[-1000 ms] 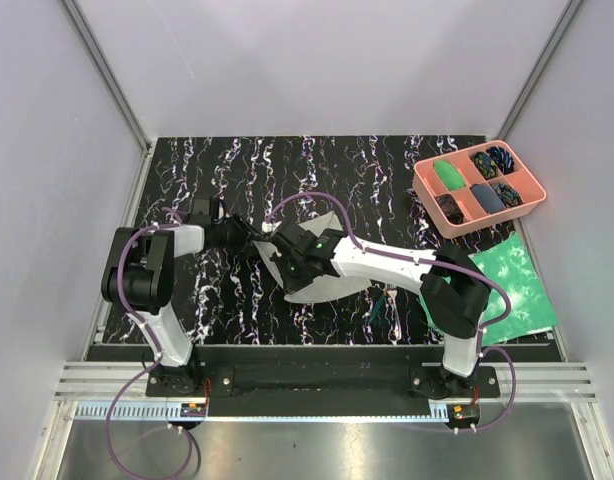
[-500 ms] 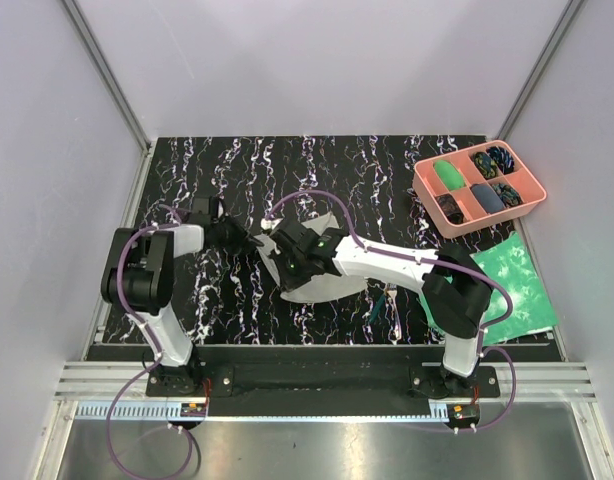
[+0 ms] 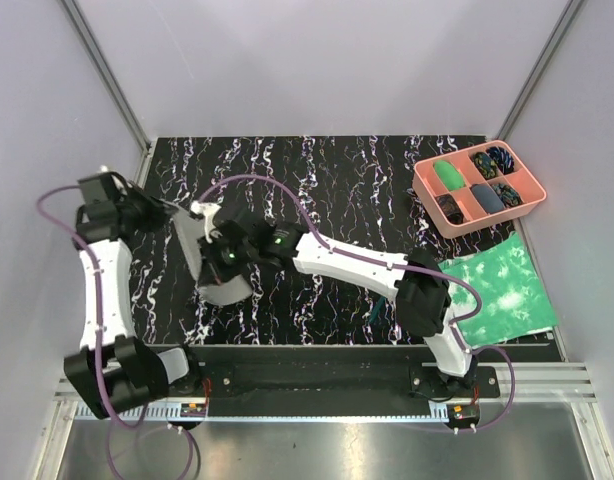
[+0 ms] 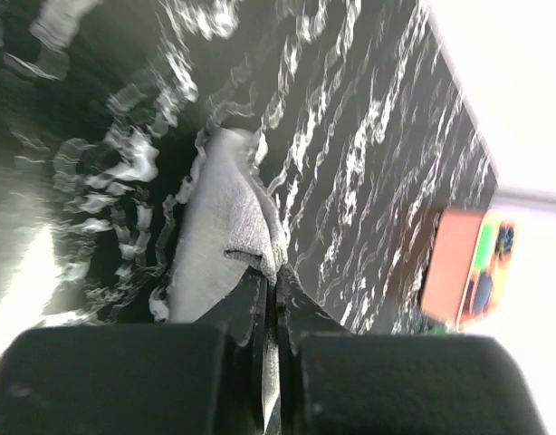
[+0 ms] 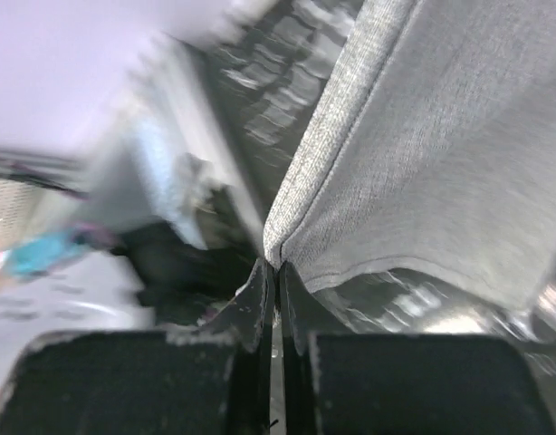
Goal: Fold the napkin into a case and place the utensils inside
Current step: Turn over the upper triangle folded napkin at the center of the board, then pick up the lower triangle-folded napkin from the center of the board.
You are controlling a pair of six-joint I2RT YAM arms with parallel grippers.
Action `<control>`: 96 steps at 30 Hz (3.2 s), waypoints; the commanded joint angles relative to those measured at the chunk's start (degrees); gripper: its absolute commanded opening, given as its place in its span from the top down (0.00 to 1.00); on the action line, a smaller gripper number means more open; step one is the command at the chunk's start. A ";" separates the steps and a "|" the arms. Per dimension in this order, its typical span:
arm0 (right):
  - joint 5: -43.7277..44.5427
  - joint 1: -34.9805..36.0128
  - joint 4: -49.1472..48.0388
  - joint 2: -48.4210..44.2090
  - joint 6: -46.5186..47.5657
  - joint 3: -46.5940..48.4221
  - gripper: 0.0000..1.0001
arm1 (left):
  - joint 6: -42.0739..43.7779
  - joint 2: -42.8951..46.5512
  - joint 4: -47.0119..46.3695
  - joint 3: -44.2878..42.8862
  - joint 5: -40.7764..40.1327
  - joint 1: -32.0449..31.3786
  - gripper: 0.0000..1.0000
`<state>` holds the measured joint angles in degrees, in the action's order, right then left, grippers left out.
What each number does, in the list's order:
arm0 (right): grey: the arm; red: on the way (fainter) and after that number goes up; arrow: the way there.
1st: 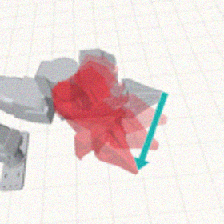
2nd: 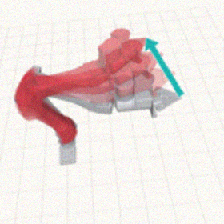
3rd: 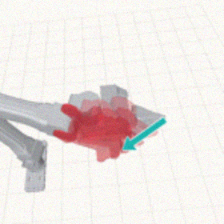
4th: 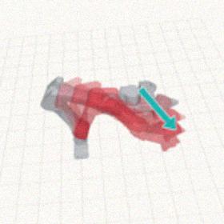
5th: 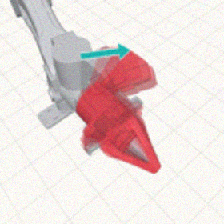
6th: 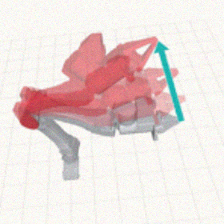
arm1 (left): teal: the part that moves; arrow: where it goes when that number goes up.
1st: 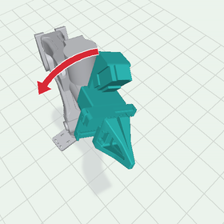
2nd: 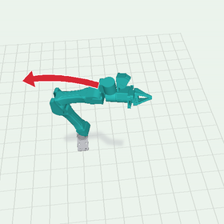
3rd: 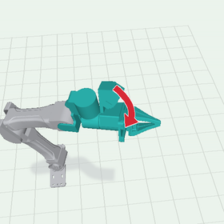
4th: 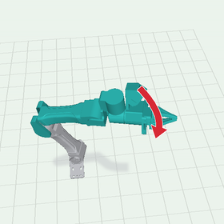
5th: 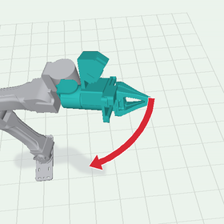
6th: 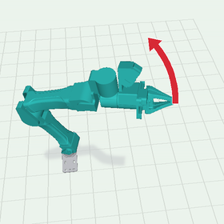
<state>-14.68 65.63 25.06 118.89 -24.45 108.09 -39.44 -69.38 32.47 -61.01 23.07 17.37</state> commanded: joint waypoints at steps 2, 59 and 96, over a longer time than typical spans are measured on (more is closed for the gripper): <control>-17.74 1.87 -15.50 0.64 -11.30 3.20 1.00 | 7.36 5.66 8.22 -15.77 -6.99 2.76 1.00; -14.33 -29.33 -17.68 -10.79 -8.60 -44.37 0.25 | 4.73 0.46 -9.19 13.97 -7.42 -42.94 0.44; -12.48 -27.58 -19.16 -12.02 -15.27 -44.98 0.30 | 4.02 15.33 -5.49 21.55 2.33 -20.27 0.38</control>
<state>-23.73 34.04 13.72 107.09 -33.43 63.79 -35.62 -56.05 29.67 -39.90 21.91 -3.25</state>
